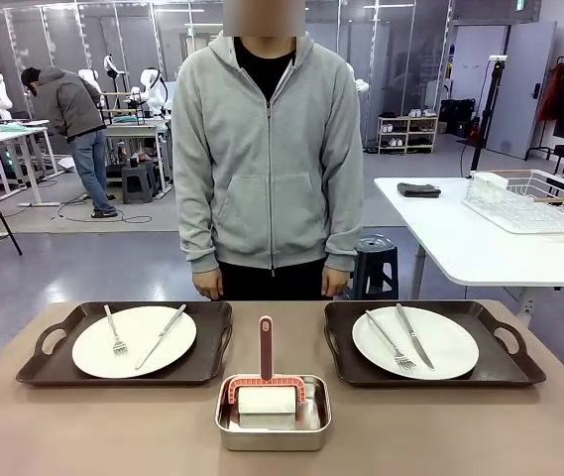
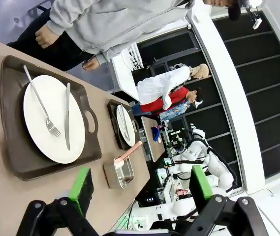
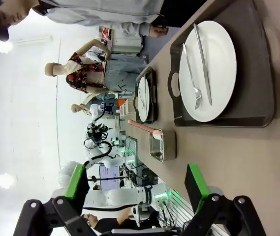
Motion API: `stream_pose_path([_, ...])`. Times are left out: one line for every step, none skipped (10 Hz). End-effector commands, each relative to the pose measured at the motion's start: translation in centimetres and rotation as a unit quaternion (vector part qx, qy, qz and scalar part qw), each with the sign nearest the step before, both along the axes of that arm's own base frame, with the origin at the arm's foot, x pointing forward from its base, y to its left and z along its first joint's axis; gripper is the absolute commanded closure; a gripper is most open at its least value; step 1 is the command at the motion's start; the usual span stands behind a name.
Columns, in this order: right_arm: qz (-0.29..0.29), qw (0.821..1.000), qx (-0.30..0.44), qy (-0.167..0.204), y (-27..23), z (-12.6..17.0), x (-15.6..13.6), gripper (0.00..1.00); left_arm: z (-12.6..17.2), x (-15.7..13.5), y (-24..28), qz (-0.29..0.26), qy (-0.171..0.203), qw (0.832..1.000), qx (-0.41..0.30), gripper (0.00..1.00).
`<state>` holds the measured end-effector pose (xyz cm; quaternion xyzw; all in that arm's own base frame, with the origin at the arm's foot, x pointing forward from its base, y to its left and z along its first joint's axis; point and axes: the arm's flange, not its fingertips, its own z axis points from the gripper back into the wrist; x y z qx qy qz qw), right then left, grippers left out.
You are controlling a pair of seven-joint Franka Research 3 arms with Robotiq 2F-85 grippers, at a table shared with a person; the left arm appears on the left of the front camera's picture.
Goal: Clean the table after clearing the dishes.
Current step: When the left (or right) Handle tray is removed, use the left hand (or right hand) to clean the left (or right) side of the table with the Lint Roller.
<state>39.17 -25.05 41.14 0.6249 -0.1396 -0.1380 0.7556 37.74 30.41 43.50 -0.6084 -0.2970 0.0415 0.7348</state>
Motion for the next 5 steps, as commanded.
stream_pose_path([0.002,1.000,-0.014,0.008,1.3,0.6,1.0,0.00,0.5,0.8,-1.4,0.014,0.008,1.000,0.004,0.00])
stream_pose_path([0.000,1.000,0.000,0.000,0.0,0.0,0.0,0.00,0.0,0.0,0.0,0.000,0.000,1.000,0.000,0.00])
stream_pose_path([0.000,1.000,0.000,0.000,0.0,0.0,0.0,0.00,0.0,0.0,0.0,0.000,0.000,1.000,0.000,0.00])
stream_pose_path([0.000,1.000,0.000,0.000,0.0,0.0,0.0,0.00,0.0,0.0,0.0,0.000,0.000,1.000,0.000,0.00])
stream_pose_path([0.000,1.000,0.000,0.000,0.0,0.0,0.0,0.00,0.0,0.0,0.0,0.000,0.000,1.000,0.000,0.00])
